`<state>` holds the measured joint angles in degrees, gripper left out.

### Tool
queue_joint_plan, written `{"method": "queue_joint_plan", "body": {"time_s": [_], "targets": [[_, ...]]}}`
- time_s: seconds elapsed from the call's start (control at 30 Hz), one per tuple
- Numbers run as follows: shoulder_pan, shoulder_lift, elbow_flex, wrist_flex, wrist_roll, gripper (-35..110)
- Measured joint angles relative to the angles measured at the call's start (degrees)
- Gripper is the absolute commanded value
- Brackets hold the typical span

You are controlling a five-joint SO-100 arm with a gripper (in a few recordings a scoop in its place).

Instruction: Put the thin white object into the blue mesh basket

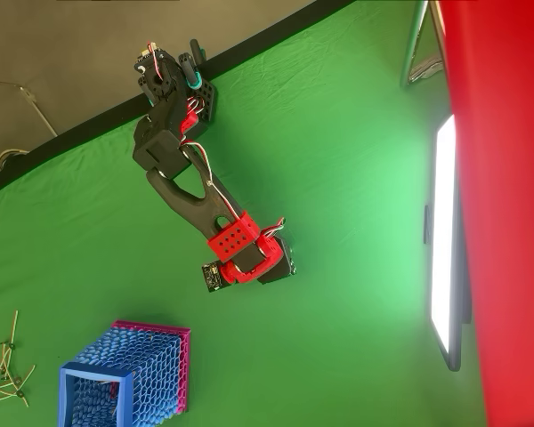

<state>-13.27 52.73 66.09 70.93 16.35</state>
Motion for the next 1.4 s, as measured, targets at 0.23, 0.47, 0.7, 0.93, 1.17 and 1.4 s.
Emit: {"method": "queue_joint_plan", "body": {"time_s": [0.23, 0.47, 0.7, 0.93, 1.17, 1.4], "targets": [[2.5, 4.7, -3.7, 0.7, -3.6, 2], [4.7, 7.7, -10.4, 1.0, -7.1, 2], [6.8, 9.2, -19.5, 1.1, -11.2, 2], [8.7, 11.0, -27.6, 0.7, -18.4, 2], [14.6, 12.6, -33.0, -6.5, -23.6, 1], [22.0, 10.7, -41.4, -12.4, -21.6, 1]]}}
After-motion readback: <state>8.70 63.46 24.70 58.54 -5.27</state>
